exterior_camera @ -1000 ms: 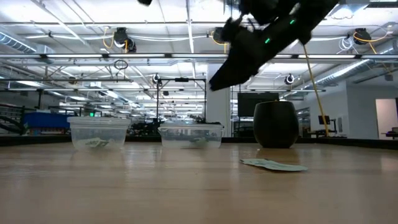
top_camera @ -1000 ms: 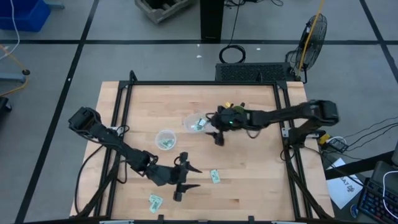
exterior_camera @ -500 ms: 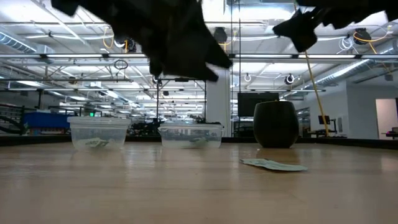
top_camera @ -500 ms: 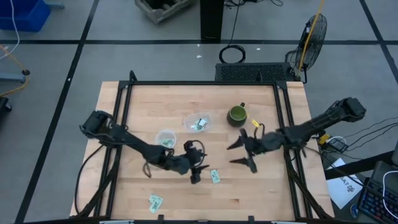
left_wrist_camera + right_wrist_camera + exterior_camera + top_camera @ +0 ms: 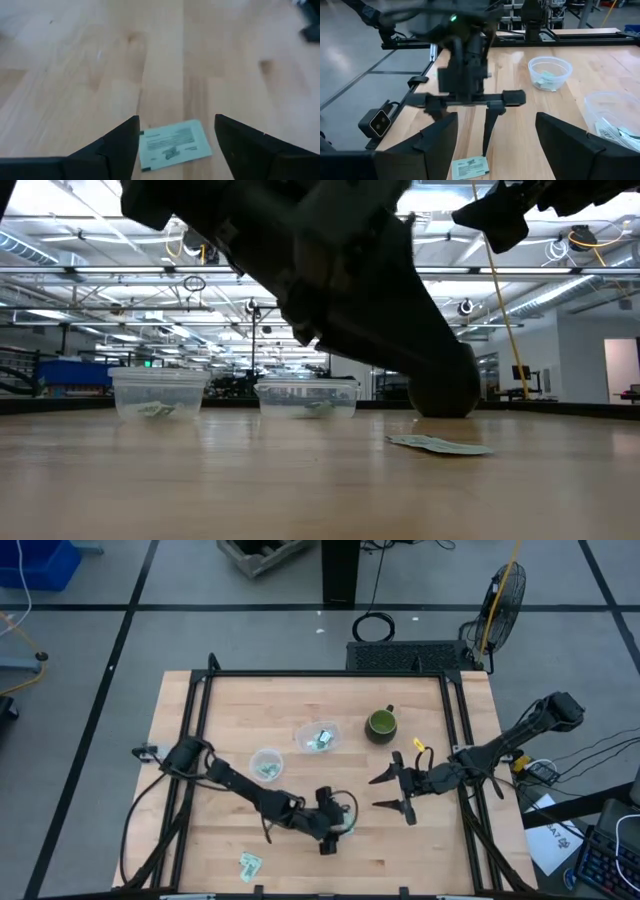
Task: Pick and place Stevia / Truvia into bins
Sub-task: Put the stevia packet into the round container
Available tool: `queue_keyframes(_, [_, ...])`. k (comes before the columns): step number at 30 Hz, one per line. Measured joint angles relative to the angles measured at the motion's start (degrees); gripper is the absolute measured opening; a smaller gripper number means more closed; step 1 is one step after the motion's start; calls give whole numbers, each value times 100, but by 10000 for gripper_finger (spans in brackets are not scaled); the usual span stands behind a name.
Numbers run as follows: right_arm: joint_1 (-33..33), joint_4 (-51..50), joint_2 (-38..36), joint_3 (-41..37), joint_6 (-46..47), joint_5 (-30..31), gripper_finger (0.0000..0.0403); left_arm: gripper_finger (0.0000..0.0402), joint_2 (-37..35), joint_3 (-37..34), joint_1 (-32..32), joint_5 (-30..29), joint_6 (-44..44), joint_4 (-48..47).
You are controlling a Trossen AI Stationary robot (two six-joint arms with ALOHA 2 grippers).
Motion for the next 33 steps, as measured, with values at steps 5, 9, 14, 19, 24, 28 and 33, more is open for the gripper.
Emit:
queue_keyframes(5, [0, 1, 0, 0, 1, 0, 258, 307, 40, 220, -77, -189, -170, -320])
queue_keyframes(9, [0, 1, 0, 0, 2, -4, 258, 324, 72, 216, -53, -176, -191, -362])
queue_keyframes(14, [0, -12, 0, 0, 87, -7, 258, 319, 302, 213, 44, 191, -336, -291])
queue_keyframes(19, [0, -42, 4, -2, 84, -7, 258, 303, 416, 213, 85, 380, -377, -227])
queue_keyframes(24, [-2, -42, 4, -2, 70, 49, 258, 289, 500, 218, 76, 447, -189, -233])
queue_keyframes(28, [-4, -40, 4, -2, 56, 149, 258, 278, 636, 227, 78, 452, -97, -99])
queue_keyframes(33, [-7, -56, 4, -2, 44, 153, 258, 258, 686, 231, 100, 451, -111, -111])
